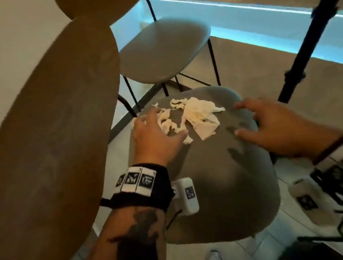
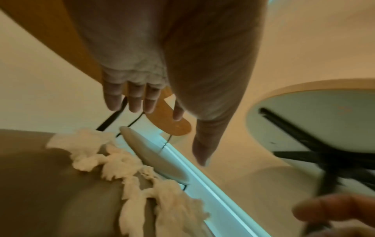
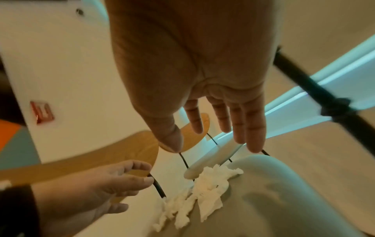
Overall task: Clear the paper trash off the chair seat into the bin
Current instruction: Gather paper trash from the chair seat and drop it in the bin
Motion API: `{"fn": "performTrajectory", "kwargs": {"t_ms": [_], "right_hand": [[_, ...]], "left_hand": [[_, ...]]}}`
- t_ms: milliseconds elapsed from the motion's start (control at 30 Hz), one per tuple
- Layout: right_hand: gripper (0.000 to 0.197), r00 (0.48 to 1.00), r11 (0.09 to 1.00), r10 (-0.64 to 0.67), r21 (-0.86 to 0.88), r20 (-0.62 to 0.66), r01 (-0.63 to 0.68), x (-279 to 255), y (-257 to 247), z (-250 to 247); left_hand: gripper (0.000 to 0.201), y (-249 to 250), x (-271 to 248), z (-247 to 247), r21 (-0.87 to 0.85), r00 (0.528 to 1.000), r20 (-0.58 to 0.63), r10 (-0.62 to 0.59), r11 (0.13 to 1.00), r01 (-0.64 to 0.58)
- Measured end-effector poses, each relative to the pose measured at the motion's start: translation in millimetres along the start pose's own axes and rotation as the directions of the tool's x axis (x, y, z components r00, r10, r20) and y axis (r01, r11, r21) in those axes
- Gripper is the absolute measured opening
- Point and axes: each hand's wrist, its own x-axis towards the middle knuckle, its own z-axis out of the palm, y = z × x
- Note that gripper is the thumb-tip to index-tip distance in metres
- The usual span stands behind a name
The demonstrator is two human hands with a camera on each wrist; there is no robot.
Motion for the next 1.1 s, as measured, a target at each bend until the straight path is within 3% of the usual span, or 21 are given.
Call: {"fn": "performTrajectory", "kwargs": {"t_ms": [100,267,400,500,600,733,833,933,1100], "right_hand": [[0.086,0.997,0.979,-0.042,-0.197,0.072,0.055,71.1,-26.1,16.3],[0.101,0.97,0.949,0.011,-0.307,0.243,0.067,130.3,-50.5,60.1],[0.082,0.947,0.886,-0.015,-0.435,0.322,0.162,138.6,-50.5,84.3],[0.064,0.95,0.851,-0.06,-0.482,0.306,0.209,137.0,-47.7,85.8],[0.052,0.931,0.883,-0.022,-0.43,0.365,0.19,132.0,-41.2,82.0],[0.037,0.91,0.937,0.01,-0.321,0.415,0.136,119.3,-29.5,73.1],[0.027,0.952,0.989,-0.008,-0.139,0.307,0.053,94.1,-15.3,56.3],[0.006,0.982,0.996,0.031,0.072,0.186,-0.046,50.1,7.2,30.8],[0.012,0.97,0.916,0.236,0.344,-0.052,-0.204,-64.0,77.8,4.1]], "left_hand": [[0.098,-11.7,44.3,7.2,0.04,0.982,0.046,-0.185,0.982,0.184],[0.102,-15.3,88.7,19.1,0.099,0.957,0.135,-0.258,0.964,0.246],[0.086,-24.0,109.8,32.5,0.294,0.926,0.252,-0.282,0.934,0.204],[0.06,-26.2,114.6,39.4,0.457,0.934,0.236,-0.267,0.879,0.136],[0.038,-24.3,108.2,43.3,0.451,0.954,0.215,-0.209,0.887,0.093],[0.019,-20.1,86.2,45.3,0.268,0.948,0.29,-0.13,0.962,0.05],[0.008,-1.7,59.4,37.5,0.131,0.945,0.313,-0.093,0.99,0.054],[0.01,31.5,21.1,29.2,0.017,0.943,0.331,0.038,0.999,-0.047],[0.01,85.7,-64.2,45.3,-0.162,0.853,0.435,0.289,0.957,-0.242]]}}
